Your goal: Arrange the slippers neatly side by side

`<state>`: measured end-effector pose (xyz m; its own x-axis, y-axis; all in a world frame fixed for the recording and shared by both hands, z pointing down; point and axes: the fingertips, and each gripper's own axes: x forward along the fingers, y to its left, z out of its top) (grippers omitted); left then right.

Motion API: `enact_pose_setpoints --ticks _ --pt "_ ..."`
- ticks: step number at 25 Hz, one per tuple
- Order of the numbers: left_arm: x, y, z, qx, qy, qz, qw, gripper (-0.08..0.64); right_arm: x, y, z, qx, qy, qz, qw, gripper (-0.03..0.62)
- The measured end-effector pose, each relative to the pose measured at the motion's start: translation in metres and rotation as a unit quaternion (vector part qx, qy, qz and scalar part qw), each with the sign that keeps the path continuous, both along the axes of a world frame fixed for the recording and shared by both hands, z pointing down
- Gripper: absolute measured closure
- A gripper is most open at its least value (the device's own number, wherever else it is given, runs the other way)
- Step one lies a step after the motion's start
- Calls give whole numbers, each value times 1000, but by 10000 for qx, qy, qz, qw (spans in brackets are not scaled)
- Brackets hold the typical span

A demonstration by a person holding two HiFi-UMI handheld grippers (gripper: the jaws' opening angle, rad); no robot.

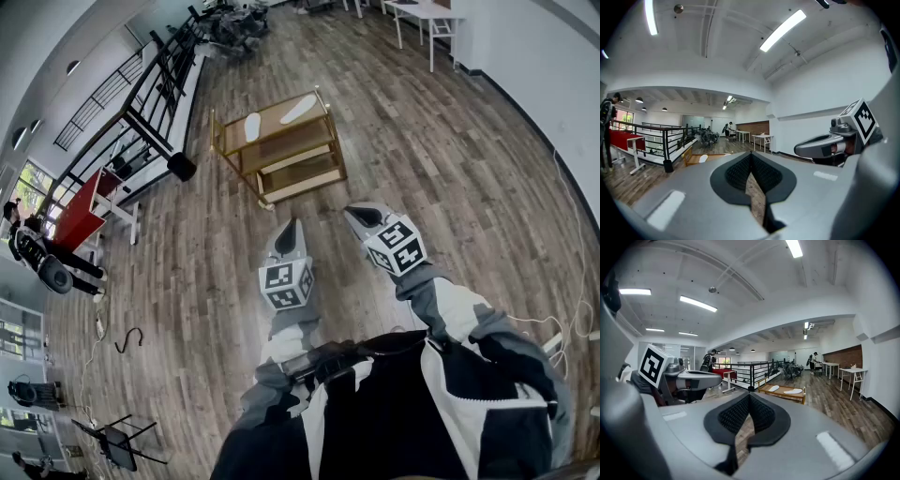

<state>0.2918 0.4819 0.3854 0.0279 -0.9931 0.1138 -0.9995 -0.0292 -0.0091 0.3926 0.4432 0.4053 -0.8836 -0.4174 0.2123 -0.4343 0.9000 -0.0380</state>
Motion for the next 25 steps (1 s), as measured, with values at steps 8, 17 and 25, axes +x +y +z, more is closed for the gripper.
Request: enact_pose_setpoints --ticks 8,17,25 --pt "7 -5 -5 49 -63 -37 10000 557 6 -2 -1 70 37 33 10000 591" --pt "7 -4 -9 12 -103 23 9999 558 3 -1 -5 -92 -185 53 9998 589" --pt "13 -5 -12 15 -181 197 9996 558 0 4 -7 -70 -231 31 9997 588"
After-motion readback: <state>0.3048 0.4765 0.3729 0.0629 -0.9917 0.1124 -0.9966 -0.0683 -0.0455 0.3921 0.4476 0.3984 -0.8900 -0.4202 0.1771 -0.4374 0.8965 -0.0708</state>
